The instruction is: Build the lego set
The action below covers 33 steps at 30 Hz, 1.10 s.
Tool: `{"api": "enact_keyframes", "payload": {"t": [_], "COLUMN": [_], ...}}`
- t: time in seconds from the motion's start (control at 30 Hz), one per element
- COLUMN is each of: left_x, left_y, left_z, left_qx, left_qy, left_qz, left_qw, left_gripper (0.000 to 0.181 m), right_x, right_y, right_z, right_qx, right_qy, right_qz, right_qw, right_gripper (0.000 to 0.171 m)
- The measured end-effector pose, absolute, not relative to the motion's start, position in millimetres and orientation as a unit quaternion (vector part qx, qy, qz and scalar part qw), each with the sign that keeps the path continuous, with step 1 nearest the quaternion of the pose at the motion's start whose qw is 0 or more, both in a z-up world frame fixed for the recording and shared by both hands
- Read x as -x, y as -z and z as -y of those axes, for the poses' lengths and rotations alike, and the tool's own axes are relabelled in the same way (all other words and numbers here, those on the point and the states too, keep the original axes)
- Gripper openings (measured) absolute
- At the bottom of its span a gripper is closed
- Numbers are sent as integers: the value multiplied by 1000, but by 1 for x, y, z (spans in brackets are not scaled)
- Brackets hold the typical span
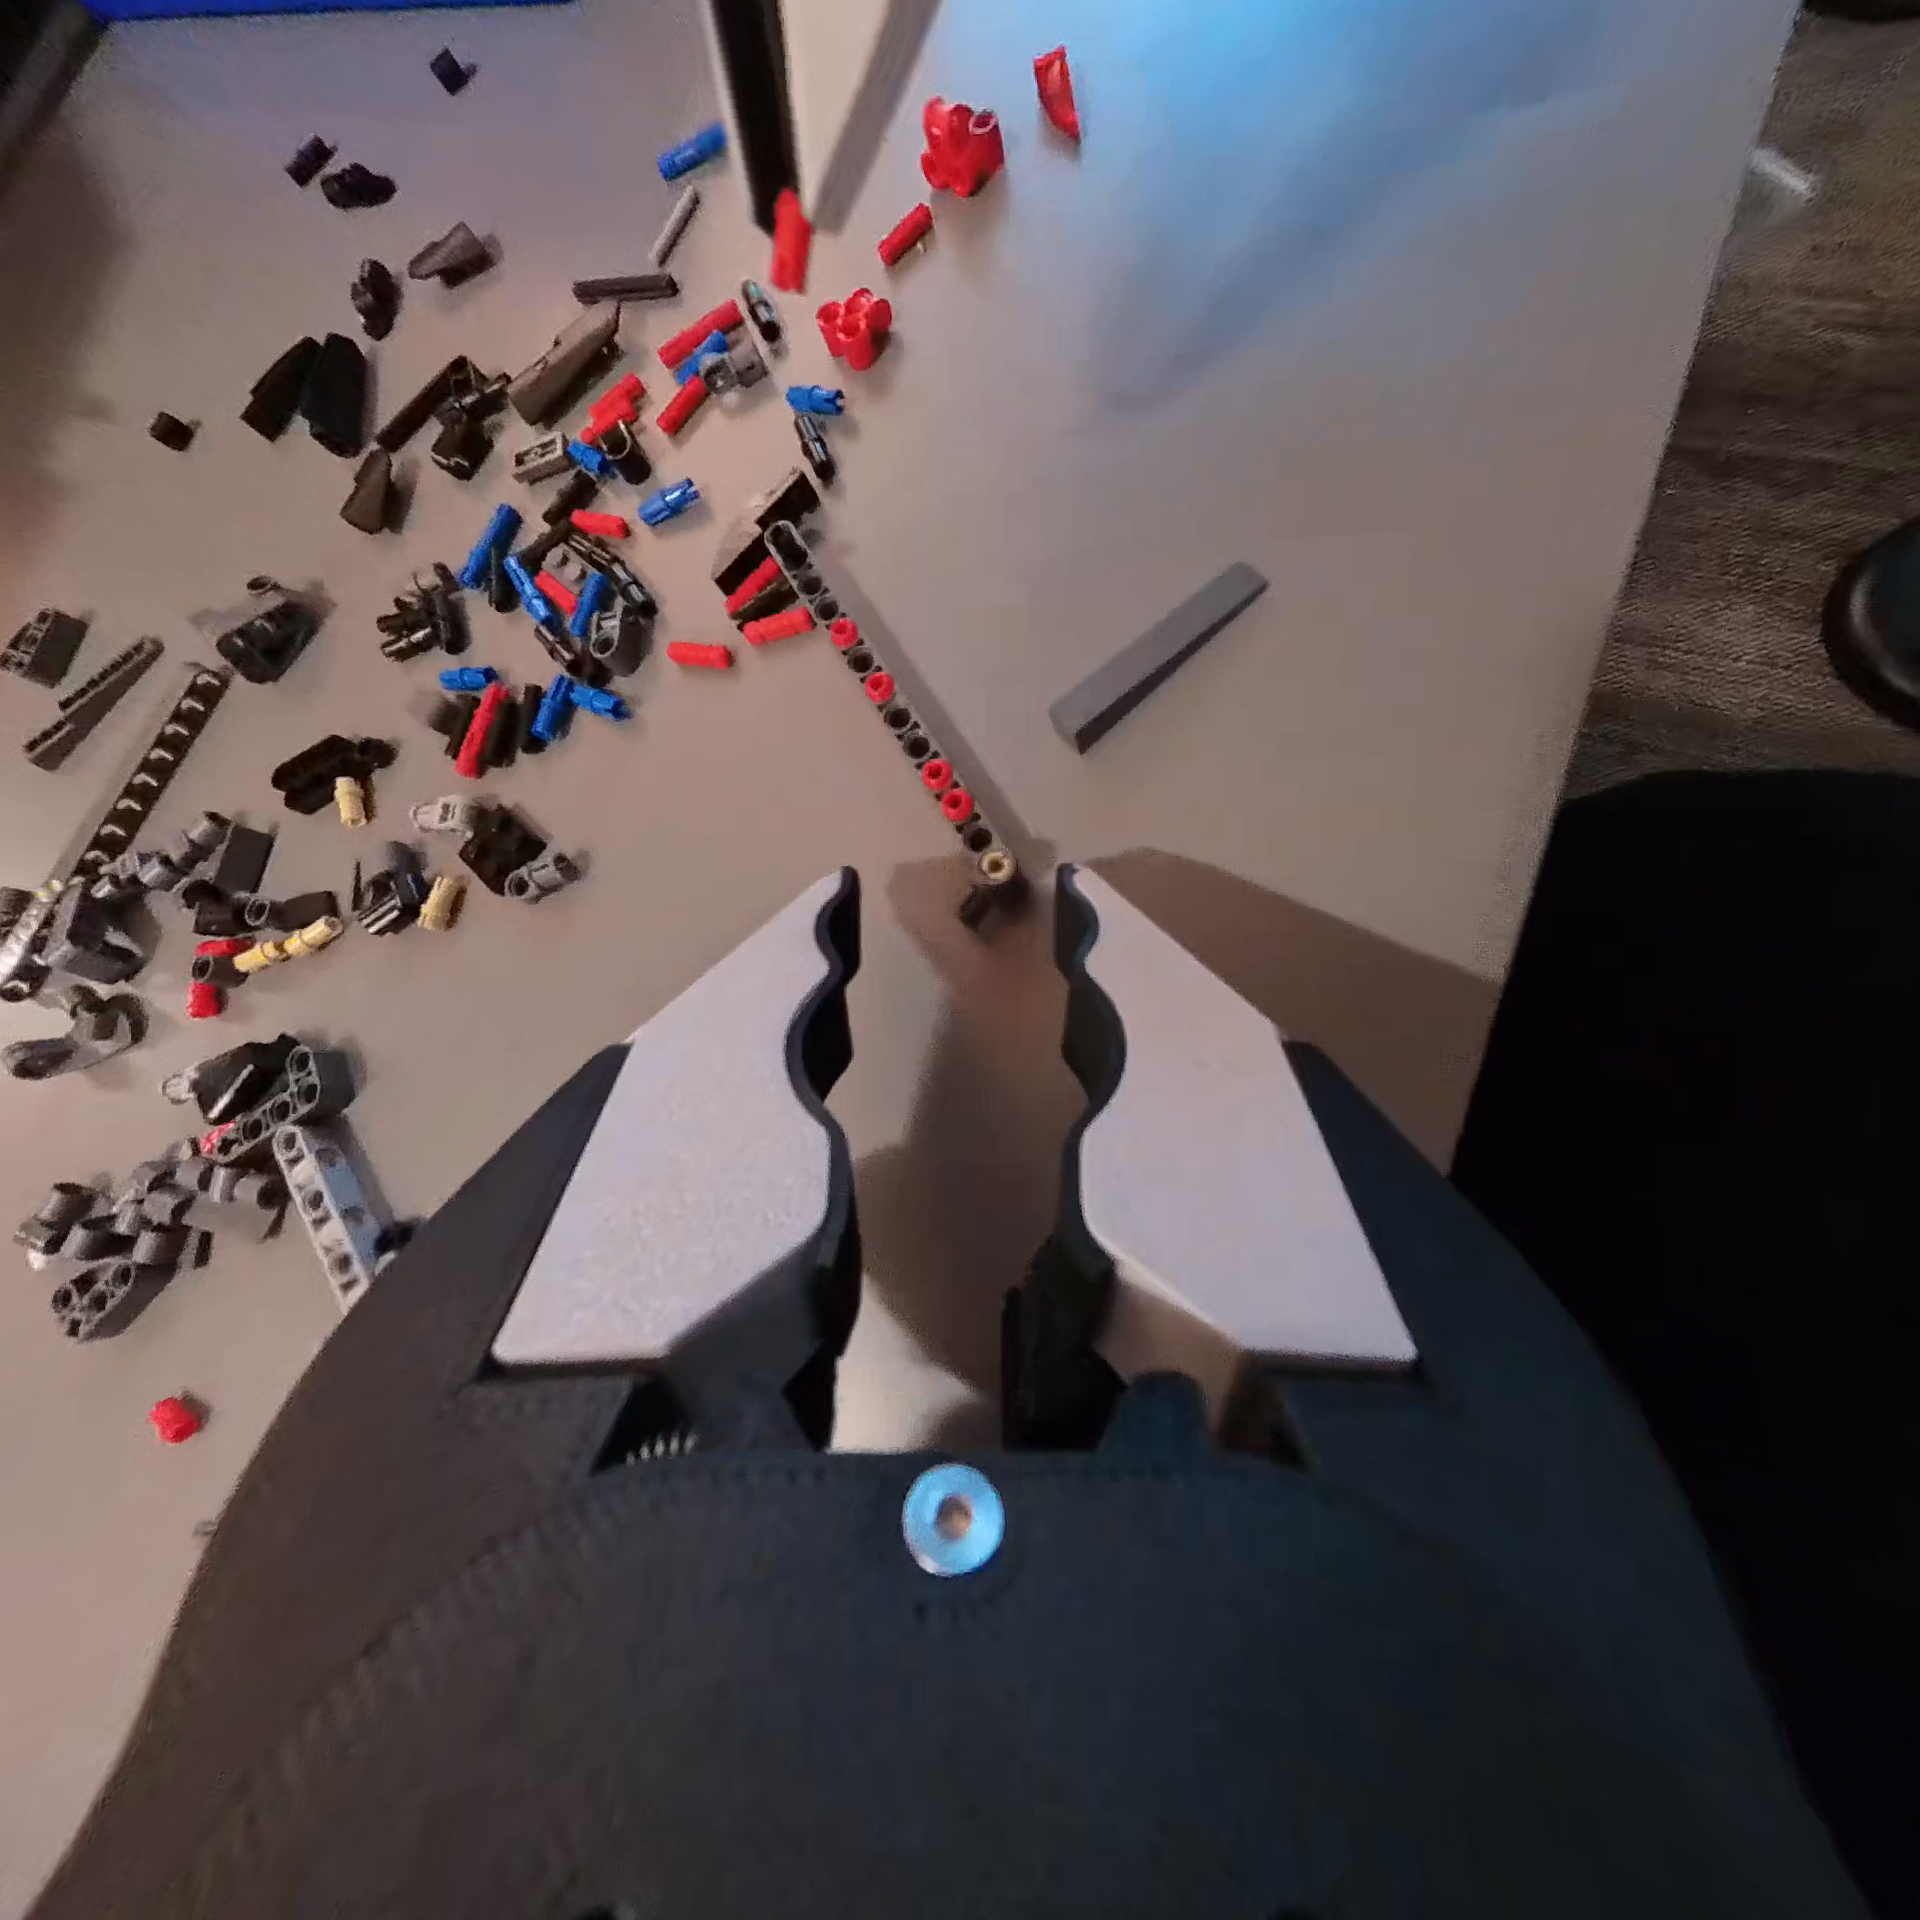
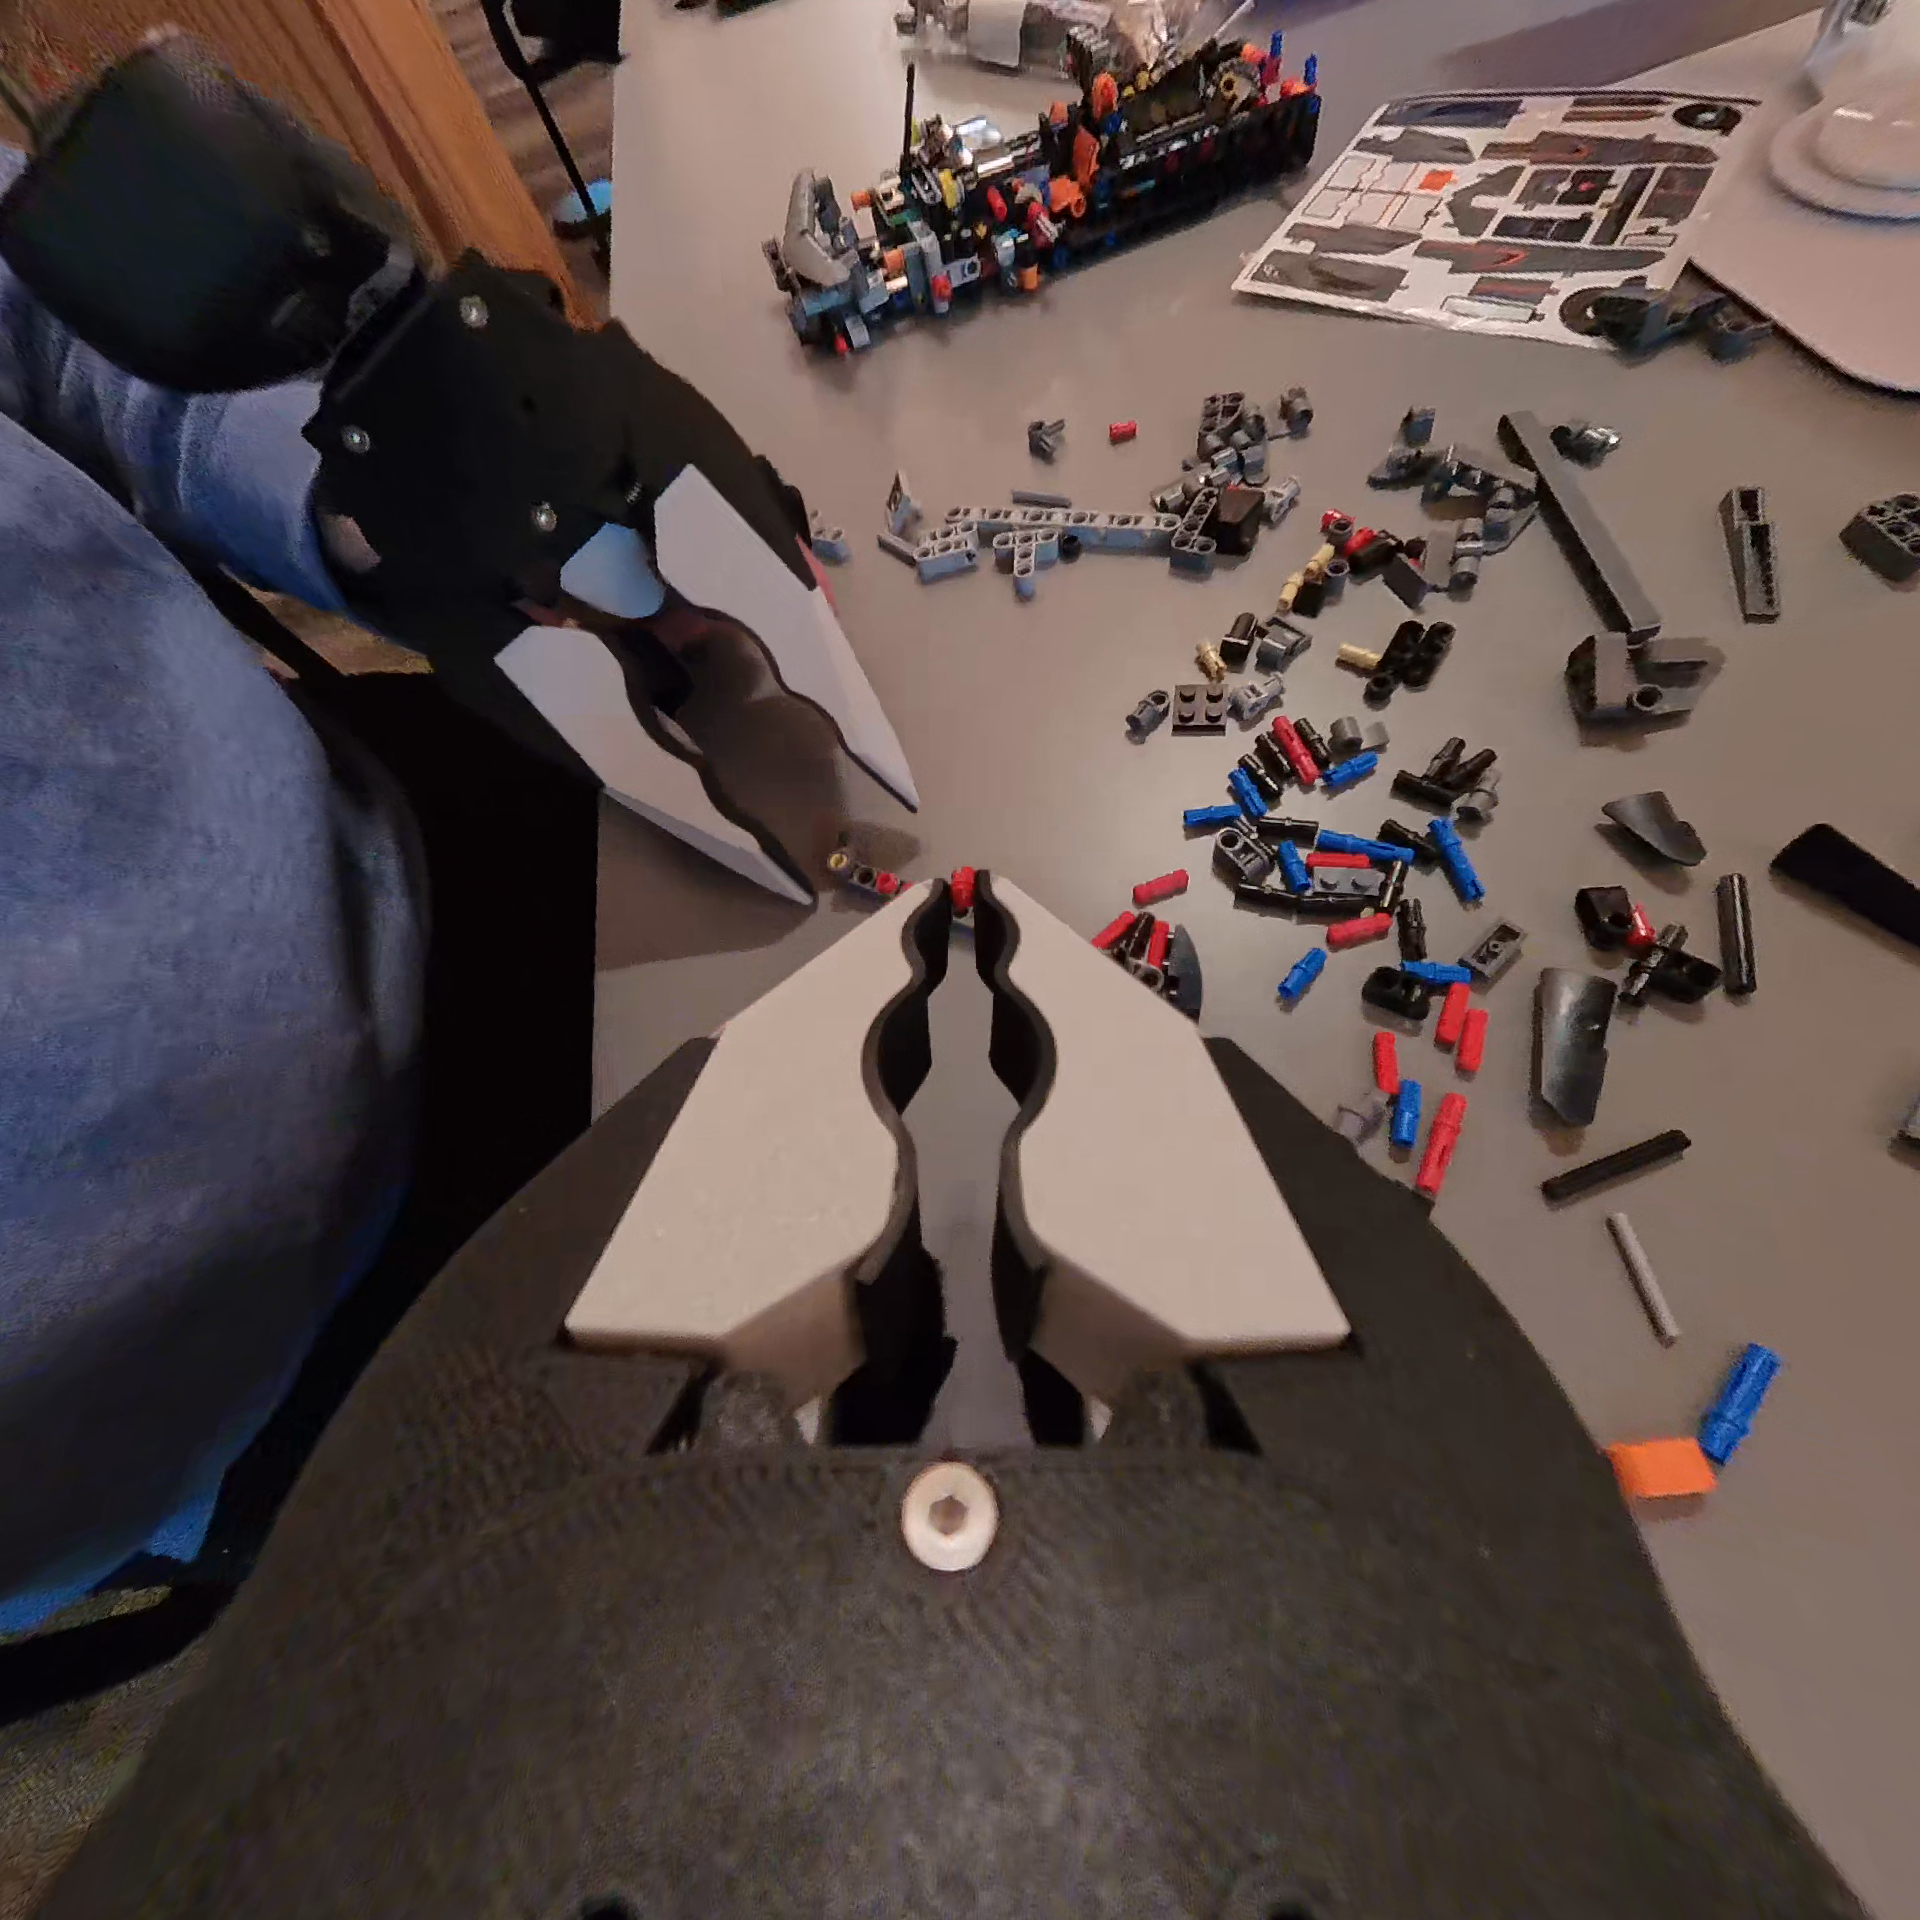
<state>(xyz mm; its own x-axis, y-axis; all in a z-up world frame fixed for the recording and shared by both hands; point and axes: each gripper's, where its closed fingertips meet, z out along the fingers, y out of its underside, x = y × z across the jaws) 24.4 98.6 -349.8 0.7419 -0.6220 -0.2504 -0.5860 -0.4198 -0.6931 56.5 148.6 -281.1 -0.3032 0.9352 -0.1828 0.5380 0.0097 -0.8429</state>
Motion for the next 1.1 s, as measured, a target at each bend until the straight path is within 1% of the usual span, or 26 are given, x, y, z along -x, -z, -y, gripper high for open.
{"api": "enact_keyframes", "payload": {"t": [0.13,0.2,0.27,0.33,0.4,0.57,0.63,0.77,0.9,1.0,1.1], "left_x": [-20,-13,-9,-7,-7,-2,-2,2,7,5,4], "left_y": [352,353,353,352,352,353,354,354,353,354,354], "left_z": [-105,-109,-110,-110,-107,-109,-108,-111,-110,-110,-111], "left_qx": [839,840,839,835,837,839,838,838,839,838,836], "left_qy": [11,6,15,25,45,54,62,74,78,96,116], "left_qz": [-382,-383,-387,-394,-394,-386,-389,-390,-397,-401,-407], "left_qw": [388,384,382,383,377,380,377,374,363,356,350], "left_gripper": [14,8,10,18,21,13,6,6,14,12,6], "right_x": [-57,-56,-55,-54,-51,-35,-28,-19,-12,-9,-5], "right_y": [290,291,291,292,295,307,312,320,327,331,335], "right_z": [-143,-144,-145,-145,-141,-126,-121,-115,-114,-114,-113], "right_qx": [534,531,531,529,522,496,479,453,432,419,409], "right_qy": [-426,-423,-424,-419,-404,-356,-333,-296,-246,-218,-200], "right_qz": [696,699,698,703,716,763,785,819,849,865,877], "right_qw": [221,223,225,226,228,214,207,190,178,168,156], "right_gripper": [2,2,2,2,1,2,2,2,1,2,2]}}
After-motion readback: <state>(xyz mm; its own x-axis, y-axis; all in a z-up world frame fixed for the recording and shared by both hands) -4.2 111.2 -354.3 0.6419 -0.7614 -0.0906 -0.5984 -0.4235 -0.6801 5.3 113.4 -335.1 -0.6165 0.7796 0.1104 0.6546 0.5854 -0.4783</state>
